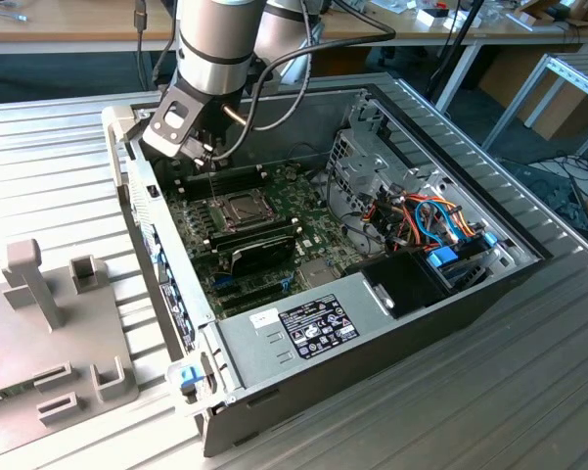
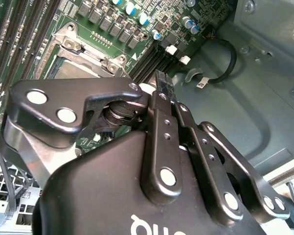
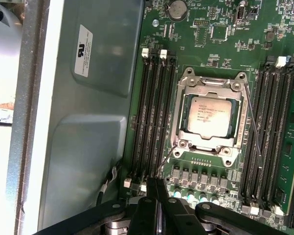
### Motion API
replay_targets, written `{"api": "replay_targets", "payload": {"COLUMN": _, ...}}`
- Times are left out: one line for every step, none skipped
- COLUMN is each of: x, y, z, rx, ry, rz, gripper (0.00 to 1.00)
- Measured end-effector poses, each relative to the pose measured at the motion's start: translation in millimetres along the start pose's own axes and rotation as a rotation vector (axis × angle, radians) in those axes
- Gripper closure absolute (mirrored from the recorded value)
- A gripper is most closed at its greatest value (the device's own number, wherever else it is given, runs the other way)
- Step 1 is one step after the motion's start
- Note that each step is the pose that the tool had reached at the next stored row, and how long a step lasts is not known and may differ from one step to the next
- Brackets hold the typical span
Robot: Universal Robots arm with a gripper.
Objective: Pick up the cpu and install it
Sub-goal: 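Install the first cpu locking lever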
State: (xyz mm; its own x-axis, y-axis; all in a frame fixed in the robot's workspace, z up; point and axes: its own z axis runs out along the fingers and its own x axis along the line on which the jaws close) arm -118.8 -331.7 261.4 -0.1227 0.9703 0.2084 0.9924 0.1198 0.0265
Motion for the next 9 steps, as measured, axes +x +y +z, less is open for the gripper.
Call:
{"api": "replay_targets", "payload": {"x": 0.0, "y": -0.1, "z": 0.0, "rx": 0.0000, "ry": 0.0000, "rz": 0.000, "gripper": 0.89}}
{"api": "replay_targets", "payload": {"x": 0.0, "y": -0.2, "z": 0.0, "rx": 0.0000, "ry": 0.0000, "rz": 0.000, "gripper": 0.89}}
{"api": "replay_targets", "payload": {"x": 0.0, "y": -0.2, "z": 0.0, "rx": 0.0000, "ry": 0.0000, "rz": 0.000, "gripper": 0.89}}
{"api": "replay_targets", "payload": {"x": 0.0, "y": -0.3, "z": 0.0, "rx": 0.0000, "ry": 0.0000, "rz": 0.000, "gripper": 0.89}}
{"api": "replay_targets", "payload": {"x": 0.0, "y": -0.5, "z": 0.0, "rx": 0.0000, "ry": -0.0001, "rz": 0.000, "gripper": 0.89}}
{"api": "replay_targets", "payload": {"x": 0.1, "y": -0.5, "z": 0.0, "rx": 0.0000, "ry": 0.0000, "rz": 0.000, "gripper": 0.89}}
{"api": "replay_targets", "payload": {"x": 0.1, "y": -0.5, "z": 0.0, "rx": 0.0000, "ry": 0.0000, "rz": 0.000, "gripper": 0.89}}
{"api": "replay_targets", "payload": {"x": 0.1, "y": -0.6, "z": 0.0, "rx": -0.0001, "ry": 0.0000, "rz": 0.001, "gripper": 0.89}}
{"api": "replay_targets", "payload": {"x": 0.1, "y": -0.6, "z": -0.2, "rx": -0.0003, "ry": 0.0000, "rz": 0.001, "gripper": 0.89}}
